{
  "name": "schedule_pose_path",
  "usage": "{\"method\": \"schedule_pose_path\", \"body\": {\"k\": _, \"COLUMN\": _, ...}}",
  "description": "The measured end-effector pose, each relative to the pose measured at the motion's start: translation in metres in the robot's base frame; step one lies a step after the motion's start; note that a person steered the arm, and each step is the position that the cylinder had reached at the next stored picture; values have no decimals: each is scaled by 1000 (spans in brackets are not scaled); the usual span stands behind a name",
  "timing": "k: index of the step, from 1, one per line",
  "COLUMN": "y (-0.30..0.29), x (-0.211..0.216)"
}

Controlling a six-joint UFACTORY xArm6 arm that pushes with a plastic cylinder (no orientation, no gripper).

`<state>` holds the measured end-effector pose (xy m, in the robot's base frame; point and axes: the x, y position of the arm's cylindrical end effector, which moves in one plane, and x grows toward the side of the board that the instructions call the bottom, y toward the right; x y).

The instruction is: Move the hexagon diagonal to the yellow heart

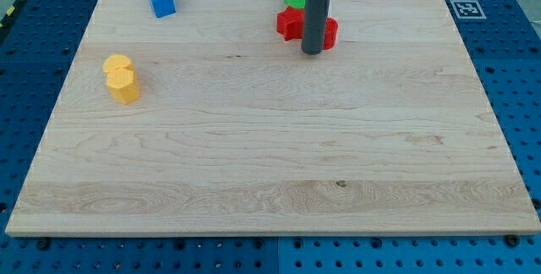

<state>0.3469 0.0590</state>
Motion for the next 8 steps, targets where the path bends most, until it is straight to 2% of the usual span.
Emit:
{"method": "schedule_pose_path", "body": {"k": 1, "y": -6, "x": 0}}
{"method": "schedule_pose_path", "body": {"k": 4, "y": -193, "x": 0}}
{"method": "schedule_pose_path", "body": {"k": 6, "y": -242, "x": -1}}
{"method": "schedule_pose_path", "body": {"k": 7, "y": -289, "x": 1}}
{"method": "schedule_pose_path", "body": {"k": 8, "y": -304, "x": 2}}
